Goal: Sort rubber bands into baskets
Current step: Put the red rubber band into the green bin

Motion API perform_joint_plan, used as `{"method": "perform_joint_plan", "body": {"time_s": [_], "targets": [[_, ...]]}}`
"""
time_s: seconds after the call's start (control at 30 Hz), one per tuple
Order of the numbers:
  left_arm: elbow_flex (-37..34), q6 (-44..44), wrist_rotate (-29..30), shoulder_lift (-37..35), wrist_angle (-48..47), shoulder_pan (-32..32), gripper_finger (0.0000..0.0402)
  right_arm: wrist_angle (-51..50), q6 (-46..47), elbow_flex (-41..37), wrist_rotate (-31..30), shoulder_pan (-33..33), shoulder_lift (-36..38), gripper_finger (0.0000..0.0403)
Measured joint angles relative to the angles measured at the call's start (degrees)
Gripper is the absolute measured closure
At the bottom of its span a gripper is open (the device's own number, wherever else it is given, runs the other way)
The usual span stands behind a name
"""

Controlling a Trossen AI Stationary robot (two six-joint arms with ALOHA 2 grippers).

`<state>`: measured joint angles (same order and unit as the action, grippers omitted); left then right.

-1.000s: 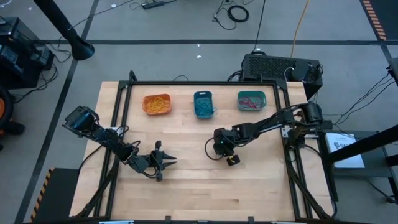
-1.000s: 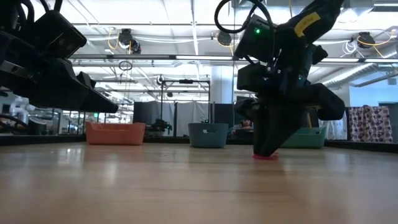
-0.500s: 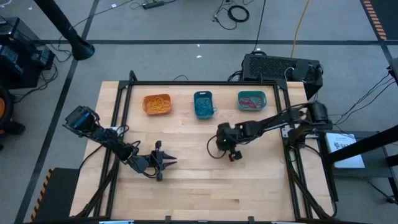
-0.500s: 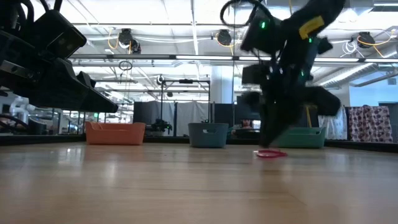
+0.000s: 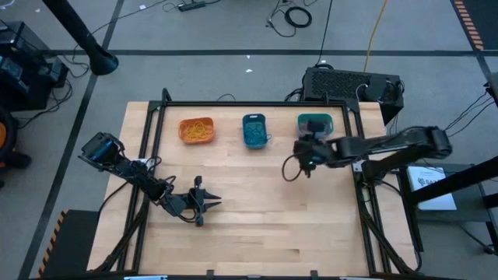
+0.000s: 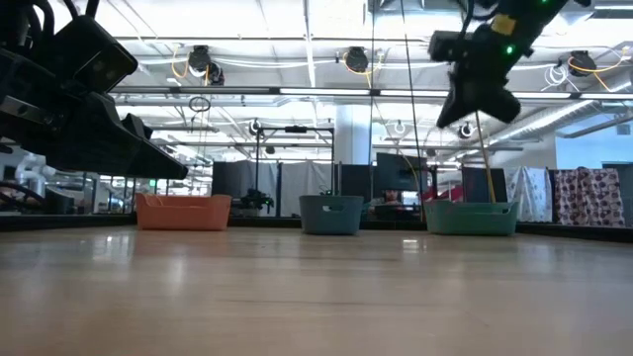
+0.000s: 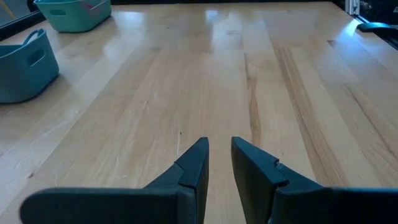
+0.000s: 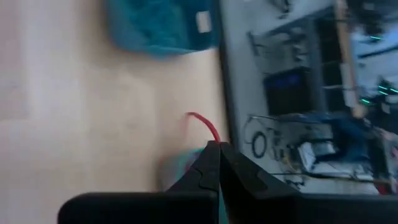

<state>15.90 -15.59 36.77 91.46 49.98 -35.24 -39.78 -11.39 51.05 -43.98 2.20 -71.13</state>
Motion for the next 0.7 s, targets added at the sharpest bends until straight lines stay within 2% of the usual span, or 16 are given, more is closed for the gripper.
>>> {"method": "perform_joint_plan", "body": {"time_s": [0.23, 0.7], "targets": [[0.00, 1.01, 0.00, 0.00, 0.00, 0.00, 0.0325, 0.49, -0.22, 0.02, -7.31, -3.70, 6.83, 0.0403], [0.00, 1.42, 0.00, 0.00, -0.17, 0.00, 0.0325, 0.62, 0.63, 0.02, -6.69, -16.82, 5.78, 0.0402]]}}
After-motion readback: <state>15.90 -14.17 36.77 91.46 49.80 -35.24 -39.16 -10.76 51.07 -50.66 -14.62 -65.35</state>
